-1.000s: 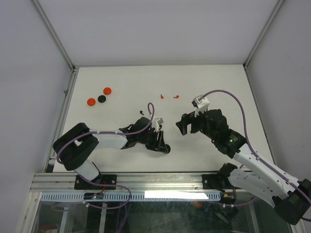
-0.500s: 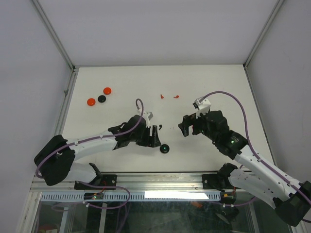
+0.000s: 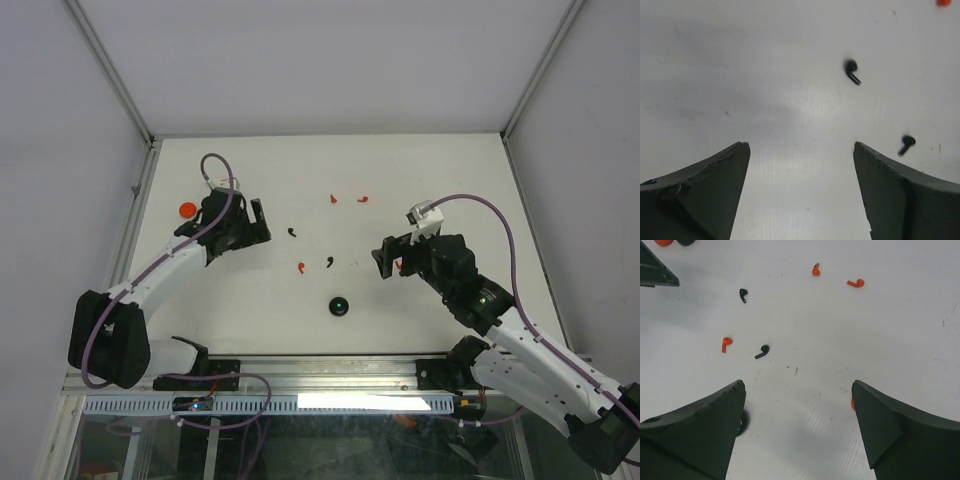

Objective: Insert the wireless bluetooth earbuds into the charging case
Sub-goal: Pick up the charging case at the center of the board.

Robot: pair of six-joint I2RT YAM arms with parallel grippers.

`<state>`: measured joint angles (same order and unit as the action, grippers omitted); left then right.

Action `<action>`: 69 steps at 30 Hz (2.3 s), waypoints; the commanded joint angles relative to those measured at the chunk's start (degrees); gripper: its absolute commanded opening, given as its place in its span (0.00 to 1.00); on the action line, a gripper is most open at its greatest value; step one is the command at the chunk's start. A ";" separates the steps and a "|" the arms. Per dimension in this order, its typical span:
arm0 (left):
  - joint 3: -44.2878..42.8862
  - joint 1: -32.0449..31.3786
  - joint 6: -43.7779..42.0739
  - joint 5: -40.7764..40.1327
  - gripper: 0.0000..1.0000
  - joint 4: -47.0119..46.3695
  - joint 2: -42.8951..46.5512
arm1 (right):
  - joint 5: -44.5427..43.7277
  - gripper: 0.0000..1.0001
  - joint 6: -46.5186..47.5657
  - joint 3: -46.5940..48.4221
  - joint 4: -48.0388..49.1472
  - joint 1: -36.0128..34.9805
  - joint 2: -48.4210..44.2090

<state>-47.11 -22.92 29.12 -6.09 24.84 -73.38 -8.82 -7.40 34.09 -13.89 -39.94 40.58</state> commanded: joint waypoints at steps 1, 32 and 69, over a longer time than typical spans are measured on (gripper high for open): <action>-6.51 6.77 -5.47 -5.21 0.87 1.00 -4.59 | -1.64 0.91 0.67 0.14 4.77 0.11 -1.02; -38.75 23.70 -15.06 -9.55 0.70 -1.99 -45.39 | -2.30 0.92 2.75 -0.47 7.14 0.14 3.24; -17.38 8.27 -39.89 10.06 0.33 -4.11 -10.27 | 14.99 0.91 1.44 10.87 -3.00 0.15 9.09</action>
<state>-67.48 -11.88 -2.57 -1.10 24.64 -89.52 1.91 -5.72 40.34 -16.23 -39.94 48.82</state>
